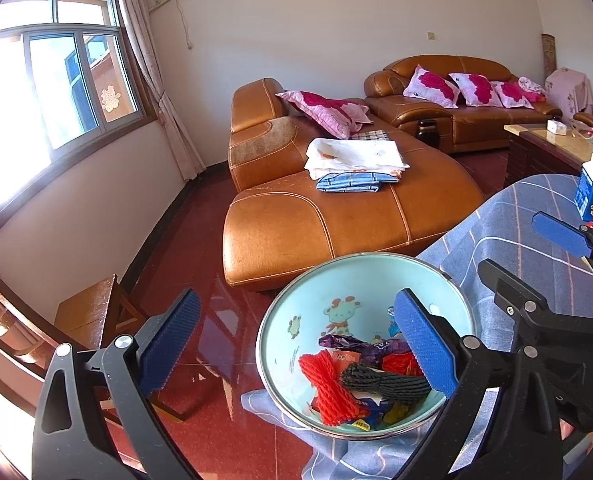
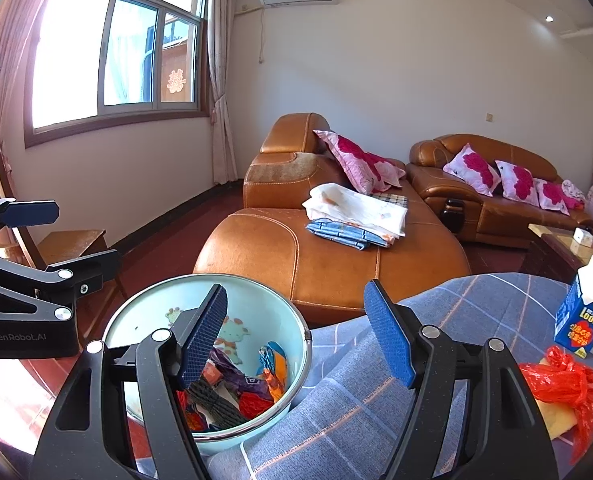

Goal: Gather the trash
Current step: 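Move both open grippers back over the table toward the red bag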

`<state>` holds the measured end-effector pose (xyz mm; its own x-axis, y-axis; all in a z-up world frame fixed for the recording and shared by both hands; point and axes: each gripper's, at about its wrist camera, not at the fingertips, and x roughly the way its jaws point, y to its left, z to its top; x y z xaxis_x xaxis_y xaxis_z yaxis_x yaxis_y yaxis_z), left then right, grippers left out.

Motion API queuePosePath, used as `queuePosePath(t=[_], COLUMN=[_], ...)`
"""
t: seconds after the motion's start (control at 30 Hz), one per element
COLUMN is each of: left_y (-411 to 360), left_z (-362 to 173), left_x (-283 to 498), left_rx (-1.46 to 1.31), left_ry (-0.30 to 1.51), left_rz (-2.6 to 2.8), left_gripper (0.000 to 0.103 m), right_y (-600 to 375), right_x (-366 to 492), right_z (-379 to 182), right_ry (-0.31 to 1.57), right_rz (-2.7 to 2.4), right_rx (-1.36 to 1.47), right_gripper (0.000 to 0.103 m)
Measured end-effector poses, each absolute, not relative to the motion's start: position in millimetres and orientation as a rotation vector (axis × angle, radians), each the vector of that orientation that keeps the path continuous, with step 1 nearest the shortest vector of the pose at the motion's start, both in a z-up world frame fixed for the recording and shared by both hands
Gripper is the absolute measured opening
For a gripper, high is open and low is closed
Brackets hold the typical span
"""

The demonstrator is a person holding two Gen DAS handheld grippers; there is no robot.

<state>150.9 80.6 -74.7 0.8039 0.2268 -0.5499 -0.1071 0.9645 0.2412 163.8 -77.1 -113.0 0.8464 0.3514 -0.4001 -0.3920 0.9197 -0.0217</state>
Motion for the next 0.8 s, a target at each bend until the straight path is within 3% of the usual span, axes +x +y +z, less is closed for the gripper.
queuePosePath(t=[0.43, 0.8], left_y=[46, -44], left_z=[-77, -76], left_x=[155, 166], left_rx=[0.211, 0.263], left_ry=[0.601, 0.546], left_rz=[0.114, -0.052], left_gripper=[0.097, 0.097], right_y=[-120, -228], right_x=[155, 136], right_z=[-112, -114], right_ry=[0.456, 0.485], right_rz=[0.255, 0.003], right_rx=[-0.075, -0.053], right_gripper=[0.071, 0.071])
